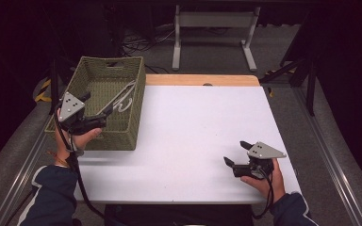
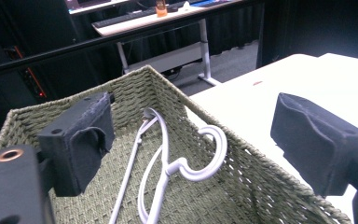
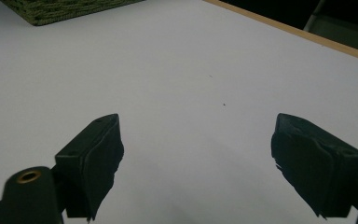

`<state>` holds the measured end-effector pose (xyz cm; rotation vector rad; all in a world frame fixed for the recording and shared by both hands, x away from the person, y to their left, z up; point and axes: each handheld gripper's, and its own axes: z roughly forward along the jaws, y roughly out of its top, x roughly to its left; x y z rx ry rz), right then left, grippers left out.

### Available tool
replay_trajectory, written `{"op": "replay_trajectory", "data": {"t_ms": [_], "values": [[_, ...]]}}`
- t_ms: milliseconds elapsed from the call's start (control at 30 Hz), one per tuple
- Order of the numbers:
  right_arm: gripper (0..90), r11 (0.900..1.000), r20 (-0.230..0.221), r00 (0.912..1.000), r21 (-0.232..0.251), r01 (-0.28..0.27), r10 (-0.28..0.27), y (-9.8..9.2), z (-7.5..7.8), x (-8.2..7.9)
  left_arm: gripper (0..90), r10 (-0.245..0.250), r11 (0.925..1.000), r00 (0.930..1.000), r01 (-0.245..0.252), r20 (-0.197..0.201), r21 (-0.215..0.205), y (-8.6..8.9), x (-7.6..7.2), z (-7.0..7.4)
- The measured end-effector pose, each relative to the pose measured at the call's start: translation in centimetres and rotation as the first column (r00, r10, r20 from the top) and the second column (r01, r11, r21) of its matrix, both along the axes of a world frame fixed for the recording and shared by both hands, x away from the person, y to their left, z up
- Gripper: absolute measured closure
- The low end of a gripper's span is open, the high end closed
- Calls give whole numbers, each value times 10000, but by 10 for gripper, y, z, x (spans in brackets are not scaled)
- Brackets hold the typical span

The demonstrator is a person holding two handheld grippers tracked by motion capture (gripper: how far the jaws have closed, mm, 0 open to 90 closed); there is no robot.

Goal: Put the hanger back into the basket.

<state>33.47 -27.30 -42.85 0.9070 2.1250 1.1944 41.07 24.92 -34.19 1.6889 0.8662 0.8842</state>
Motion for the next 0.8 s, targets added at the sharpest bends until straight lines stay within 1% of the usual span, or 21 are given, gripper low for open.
{"op": "replay_trajectory", "data": {"t_ms": [67,133,167,200,267,300,367,400,433,500,567,733,767,800], "values": [[166,10000,6,10000,-10,24,-24,0,0,0,113,-180,9998,9998,179,-69,-108,-4,-1,-1],[166,10000,-34,10000,7,25,-25,0,0,0,92,-424,9991,9991,424,-72,-102,-10,-4,-2],[166,10000,-34,10000,7,25,-25,0,0,0,84,-424,9991,9991,424,-72,-102,-10,-4,-2],[165,10000,-41,10000,12,34,-33,0,-1,0,84,-566,9984,9984,565,-85,-21,-14,-5,-2],[165,10000,-74,10000,3,23,-23,0,-1,1,78,-780,9968,9969,779,-63,-187,-20,-7,-3],[166,10000,-74,10000,5,30,-30,0,-1,1,77,-872,9961,9962,871,-28,-127,-23,-8,-3],[165,10000,-79,10000,4,14,-14,1,-1,1,74,-1152,9929,9933,1154,90,-277,-29,-11,-3],[165,10000,-79,10000,4,14,-14,1,-1,1,74,-1152,9929,9933,1154,90,-277,-29,-11,-3],[166,10000,-77,10000,2,1,-1,1,-2,1,74,-1326,9903,9911,1328,75,-408,-32,-12,-3],[166,10000,-69,10000,24,21,-21,0,-2,1,68,-1529,9872,9882,1531,87,-457,-36,-14,-4],[166,10000,-67,10000,72,47,-47,0,-2,1,64,-1613,9861,9866,1621,226,-375,-42,-17,-5],[166,10000,15,10000,13,13,-13,0,-1,1,62,-2177,9740,9751,2198,432,-539,-48,-24,-7],[166,10000,19,10000,33,17,-17,0,-1,1,61,-2247,9727,9734,2269,454,-493,-50,-26,-7],[166,10000,30,10000,60,3,-3,-1,-1,1,61,-2246,9733,9733,2264,474,-374,-52,-28,-8]]}}
